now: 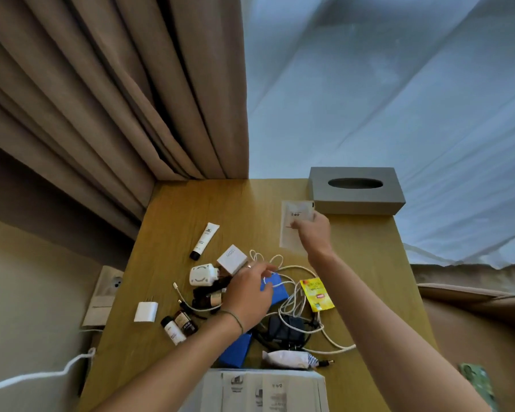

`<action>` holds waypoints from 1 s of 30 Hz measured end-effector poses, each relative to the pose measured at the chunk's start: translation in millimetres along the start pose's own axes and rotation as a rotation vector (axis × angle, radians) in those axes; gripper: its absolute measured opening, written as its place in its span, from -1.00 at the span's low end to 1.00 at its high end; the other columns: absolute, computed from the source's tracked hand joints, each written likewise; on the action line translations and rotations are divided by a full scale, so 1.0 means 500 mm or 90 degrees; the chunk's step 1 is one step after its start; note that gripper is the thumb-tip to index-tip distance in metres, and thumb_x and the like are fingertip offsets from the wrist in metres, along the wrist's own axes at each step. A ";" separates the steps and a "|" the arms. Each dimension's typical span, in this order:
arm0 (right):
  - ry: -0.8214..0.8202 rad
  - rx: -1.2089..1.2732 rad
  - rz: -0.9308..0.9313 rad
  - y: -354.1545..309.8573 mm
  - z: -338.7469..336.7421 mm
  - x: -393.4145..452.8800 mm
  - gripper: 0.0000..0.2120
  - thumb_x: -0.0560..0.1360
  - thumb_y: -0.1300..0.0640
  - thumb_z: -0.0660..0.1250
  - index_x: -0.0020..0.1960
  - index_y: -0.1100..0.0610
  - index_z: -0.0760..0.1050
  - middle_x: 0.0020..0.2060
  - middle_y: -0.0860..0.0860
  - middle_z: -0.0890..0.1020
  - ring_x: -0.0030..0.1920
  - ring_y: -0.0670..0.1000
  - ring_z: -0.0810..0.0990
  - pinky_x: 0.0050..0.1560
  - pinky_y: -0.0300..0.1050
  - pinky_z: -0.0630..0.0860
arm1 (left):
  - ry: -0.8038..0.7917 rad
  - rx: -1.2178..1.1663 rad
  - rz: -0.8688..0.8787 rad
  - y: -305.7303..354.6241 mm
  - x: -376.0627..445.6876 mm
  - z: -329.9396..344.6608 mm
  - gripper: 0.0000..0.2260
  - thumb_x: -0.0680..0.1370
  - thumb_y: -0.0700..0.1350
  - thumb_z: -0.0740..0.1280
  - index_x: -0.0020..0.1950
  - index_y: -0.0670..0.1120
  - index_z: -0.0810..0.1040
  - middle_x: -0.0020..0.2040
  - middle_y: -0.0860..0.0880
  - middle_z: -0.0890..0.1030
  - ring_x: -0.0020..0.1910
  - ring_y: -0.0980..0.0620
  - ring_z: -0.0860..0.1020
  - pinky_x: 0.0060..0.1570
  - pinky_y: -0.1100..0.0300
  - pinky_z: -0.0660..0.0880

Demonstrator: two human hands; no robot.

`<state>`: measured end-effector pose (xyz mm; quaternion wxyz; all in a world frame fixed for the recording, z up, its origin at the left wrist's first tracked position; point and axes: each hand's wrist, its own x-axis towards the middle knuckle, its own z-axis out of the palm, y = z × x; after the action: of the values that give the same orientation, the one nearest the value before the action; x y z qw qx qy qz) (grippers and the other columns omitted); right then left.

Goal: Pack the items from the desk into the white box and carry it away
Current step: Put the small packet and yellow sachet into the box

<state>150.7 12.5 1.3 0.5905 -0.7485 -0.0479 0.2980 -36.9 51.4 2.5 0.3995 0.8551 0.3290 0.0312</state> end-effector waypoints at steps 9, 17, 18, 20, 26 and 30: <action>0.065 0.079 0.054 0.056 -0.176 -0.081 -0.82 0.45 0.36 0.41 -0.07 0.10 0.59 -0.07 0.11 0.70 -0.06 0.15 0.68 -0.11 0.11 0.66 | -0.081 0.126 0.050 0.068 0.039 0.127 -0.78 0.58 -0.09 0.29 0.20 0.08 0.58 0.10 0.02 0.60 0.09 0.03 0.56 0.06 0.07 0.55; 0.107 0.126 0.092 0.116 -0.254 -0.128 -0.79 0.42 0.32 0.47 0.00 0.11 0.62 -0.08 0.09 0.71 -0.06 0.14 0.69 -0.15 -0.01 0.61 | -0.079 0.351 0.027 0.074 0.084 0.198 -0.53 0.49 0.23 0.39 0.31 0.06 0.46 0.21 -0.02 0.54 0.23 -0.06 0.44 0.10 0.05 0.44; 0.107 0.132 0.097 0.121 -0.260 -0.132 -0.79 0.42 0.33 0.47 0.01 0.12 0.62 -0.08 0.10 0.72 -0.06 0.15 0.69 -0.14 0.00 0.62 | -0.084 0.382 0.024 0.073 0.087 0.204 -0.47 0.46 0.27 0.40 0.34 0.06 0.44 0.22 -0.03 0.54 0.24 -0.07 0.43 0.11 0.04 0.43; 0.106 0.144 0.106 0.130 -0.269 -0.141 -0.79 0.42 0.34 0.48 0.00 0.11 0.62 -0.07 0.11 0.72 -0.05 0.15 0.70 -0.09 0.05 0.65 | -0.096 0.418 0.018 0.071 0.094 0.211 -0.39 0.42 0.29 0.42 0.38 0.06 0.41 0.25 -0.05 0.54 0.25 -0.09 0.42 0.16 0.01 0.42; 0.098 0.165 0.112 0.148 -0.287 -0.174 -0.77 0.43 0.34 0.48 0.03 0.12 0.62 -0.05 0.10 0.72 -0.05 0.11 0.71 -0.15 0.00 0.65 | -0.070 0.419 0.036 0.077 0.103 0.214 -0.37 0.39 0.16 0.52 0.39 0.08 0.41 0.24 -0.01 0.55 0.22 -0.07 0.44 0.19 0.04 0.40; 0.094 0.170 0.106 0.142 -0.294 -0.198 -0.77 0.43 0.35 0.48 -0.01 0.08 0.61 -0.07 0.06 0.72 -0.10 0.05 0.70 -0.27 -0.15 0.61 | -0.046 0.278 0.030 0.081 0.096 0.194 -0.58 0.47 -0.06 0.50 0.29 0.07 0.48 0.15 -0.02 0.61 0.11 -0.07 0.55 0.04 0.03 0.51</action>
<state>123.7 -176.2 -6.8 0.6597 -0.6847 0.0979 0.2939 53.1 -3.7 -45.0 0.2159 0.9291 0.2938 -0.0620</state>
